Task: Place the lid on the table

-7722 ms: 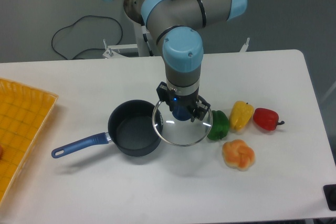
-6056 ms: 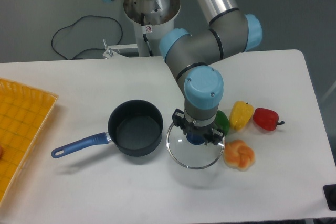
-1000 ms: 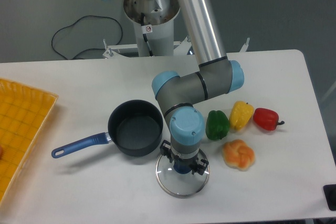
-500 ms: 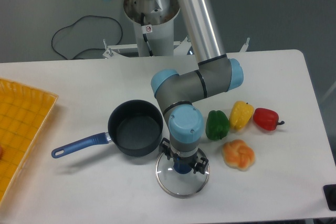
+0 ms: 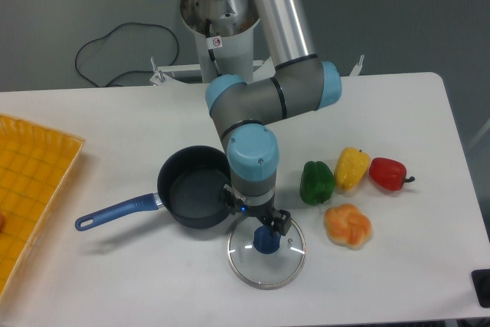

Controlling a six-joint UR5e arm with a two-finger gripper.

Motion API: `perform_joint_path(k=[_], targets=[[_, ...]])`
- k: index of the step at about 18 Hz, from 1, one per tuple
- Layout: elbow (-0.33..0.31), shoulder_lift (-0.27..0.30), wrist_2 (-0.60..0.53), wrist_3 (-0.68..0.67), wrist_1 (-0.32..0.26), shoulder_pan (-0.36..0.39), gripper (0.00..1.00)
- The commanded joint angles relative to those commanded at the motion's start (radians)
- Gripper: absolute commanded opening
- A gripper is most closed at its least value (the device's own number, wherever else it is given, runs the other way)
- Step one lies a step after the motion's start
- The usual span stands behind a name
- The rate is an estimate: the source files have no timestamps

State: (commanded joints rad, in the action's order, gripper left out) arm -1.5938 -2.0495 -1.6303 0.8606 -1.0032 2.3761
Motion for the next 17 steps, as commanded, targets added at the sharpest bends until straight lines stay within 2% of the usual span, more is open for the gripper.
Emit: perform_joint_path(k=[3, 6, 8, 13, 17], targets=[[-0.035, 0.038, -0.028, 0.009, 0.0, 0.002, 1.0], [-0.032, 0.064, -0.029, 0.069, -0.011, 0.032, 1.0], [-0.031, 0.092, -0.029, 0.186, -0.027, 0.07, 1.0], [-0.026, 0.15, -0.023, 0.532, -0.172, 0.195, 1.0], [-0.035, 0.152, 0.001, 0.656, -0.189, 0.264, 1.0]])
